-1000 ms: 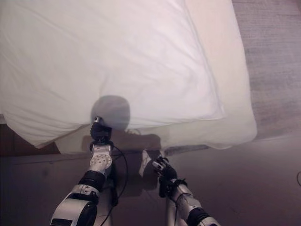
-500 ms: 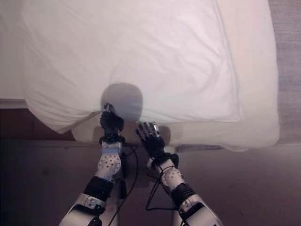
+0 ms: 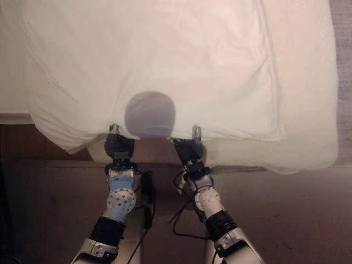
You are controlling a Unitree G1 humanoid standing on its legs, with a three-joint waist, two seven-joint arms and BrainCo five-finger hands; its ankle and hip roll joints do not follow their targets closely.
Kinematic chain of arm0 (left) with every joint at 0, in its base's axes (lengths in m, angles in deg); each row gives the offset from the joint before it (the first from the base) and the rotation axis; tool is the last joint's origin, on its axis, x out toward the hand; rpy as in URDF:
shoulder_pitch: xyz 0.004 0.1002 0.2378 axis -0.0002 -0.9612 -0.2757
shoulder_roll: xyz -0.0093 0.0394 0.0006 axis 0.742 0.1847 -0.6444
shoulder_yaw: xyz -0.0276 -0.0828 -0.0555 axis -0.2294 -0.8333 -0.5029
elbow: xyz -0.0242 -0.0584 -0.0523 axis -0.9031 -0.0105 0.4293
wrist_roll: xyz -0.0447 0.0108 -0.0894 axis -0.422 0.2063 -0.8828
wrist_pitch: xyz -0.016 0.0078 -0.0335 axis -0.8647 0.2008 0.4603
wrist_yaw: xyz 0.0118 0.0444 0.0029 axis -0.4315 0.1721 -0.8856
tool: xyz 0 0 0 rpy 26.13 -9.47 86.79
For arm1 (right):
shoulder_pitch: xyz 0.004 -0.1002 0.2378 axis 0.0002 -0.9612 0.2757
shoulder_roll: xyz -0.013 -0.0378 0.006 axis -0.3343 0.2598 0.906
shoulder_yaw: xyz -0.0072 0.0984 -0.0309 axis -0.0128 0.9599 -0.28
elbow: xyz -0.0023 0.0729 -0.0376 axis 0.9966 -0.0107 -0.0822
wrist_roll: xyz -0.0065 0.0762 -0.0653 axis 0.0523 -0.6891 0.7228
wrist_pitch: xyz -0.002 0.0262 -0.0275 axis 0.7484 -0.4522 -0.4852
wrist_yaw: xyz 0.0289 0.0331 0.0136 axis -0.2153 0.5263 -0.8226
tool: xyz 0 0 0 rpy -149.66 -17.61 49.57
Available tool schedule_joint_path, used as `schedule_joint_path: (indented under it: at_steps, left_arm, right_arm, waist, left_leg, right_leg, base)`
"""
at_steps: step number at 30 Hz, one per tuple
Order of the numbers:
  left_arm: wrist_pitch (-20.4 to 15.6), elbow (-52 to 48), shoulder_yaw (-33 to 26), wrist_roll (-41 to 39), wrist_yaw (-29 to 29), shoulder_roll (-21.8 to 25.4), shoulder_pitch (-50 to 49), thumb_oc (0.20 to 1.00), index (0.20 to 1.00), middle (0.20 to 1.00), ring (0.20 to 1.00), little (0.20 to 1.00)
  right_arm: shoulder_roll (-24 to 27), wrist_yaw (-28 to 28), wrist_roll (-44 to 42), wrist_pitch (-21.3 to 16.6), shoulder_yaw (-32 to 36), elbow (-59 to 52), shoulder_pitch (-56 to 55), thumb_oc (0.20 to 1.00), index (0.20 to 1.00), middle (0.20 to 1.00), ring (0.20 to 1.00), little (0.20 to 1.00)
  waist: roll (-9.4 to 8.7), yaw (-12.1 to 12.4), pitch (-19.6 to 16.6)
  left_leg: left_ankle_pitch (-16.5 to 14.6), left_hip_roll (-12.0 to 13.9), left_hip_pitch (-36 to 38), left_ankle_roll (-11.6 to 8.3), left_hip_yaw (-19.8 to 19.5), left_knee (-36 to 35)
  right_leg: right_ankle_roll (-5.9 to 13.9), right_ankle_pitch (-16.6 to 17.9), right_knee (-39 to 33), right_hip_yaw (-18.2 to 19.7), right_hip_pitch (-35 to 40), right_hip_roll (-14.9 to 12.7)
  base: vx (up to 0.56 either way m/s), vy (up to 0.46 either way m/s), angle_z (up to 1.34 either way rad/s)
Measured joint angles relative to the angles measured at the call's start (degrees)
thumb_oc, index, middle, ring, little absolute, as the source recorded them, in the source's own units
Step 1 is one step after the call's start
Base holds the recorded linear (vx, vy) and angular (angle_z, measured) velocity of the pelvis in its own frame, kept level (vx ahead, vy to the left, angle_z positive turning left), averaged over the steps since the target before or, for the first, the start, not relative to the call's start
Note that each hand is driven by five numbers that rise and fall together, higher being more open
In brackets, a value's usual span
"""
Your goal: Make the bed
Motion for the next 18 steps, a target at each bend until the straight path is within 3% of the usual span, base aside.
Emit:
schedule_joint_path:
  at_steps: [10,13,18]
  left_arm:
    - [0.1,-2.0,-1.5,7.4,-6.7,0.0,-2.1,0.2,0.2,0.2,0.2,0.2]
    - [0.3,-2.5,-5.6,9.8,-11.2,0.2,-2.1,0.2,0.2,0.2,0.2,0.2]
    - [0.3,-3.1,-8.1,13.8,-14.5,1.5,-2.2,0.2,0.2,0.2,0.2,0.2]
  right_arm:
    - [0.3,-4.1,0.0,-2.5,1.8,-2.7,-0.8,1.0,1.0,1.0,1.0,1.0]
    - [0.7,-8.4,0.0,-6.2,6.7,-2.7,-0.5,1.0,1.0,1.0,1.0,1.0]
    - [1.8,-11.9,0.1,-8.1,8.6,-2.7,-0.2,1.0,1.0,1.0,1.0,1.0]
  waist:
    - [0.17,0.1,0.1]
    - [0.18,0.1,0.1]
    - [0.18,0.1,0.1]
  left_leg:
    - [0.0,0.0,-0.1,0.03,0.0,0.0]
    - [0.0,0.0,0.0,-0.02,0.1,0.0]
    - [0.0,0.0,0.1,-0.02,0.1,0.1]
  right_leg:
    - [-0.09,-0.2,0.1,0.0,-0.2,0.0]
    - [-0.11,-0.2,0.3,0.1,-0.2,-0.1]
    - [-0.11,-0.2,0.4,0.1,-0.2,-0.1]
  base:
    - [0.0,0.002,0.0]
    - [0.0,0.0,0.0]
    - [0.0,0.0,0.0]
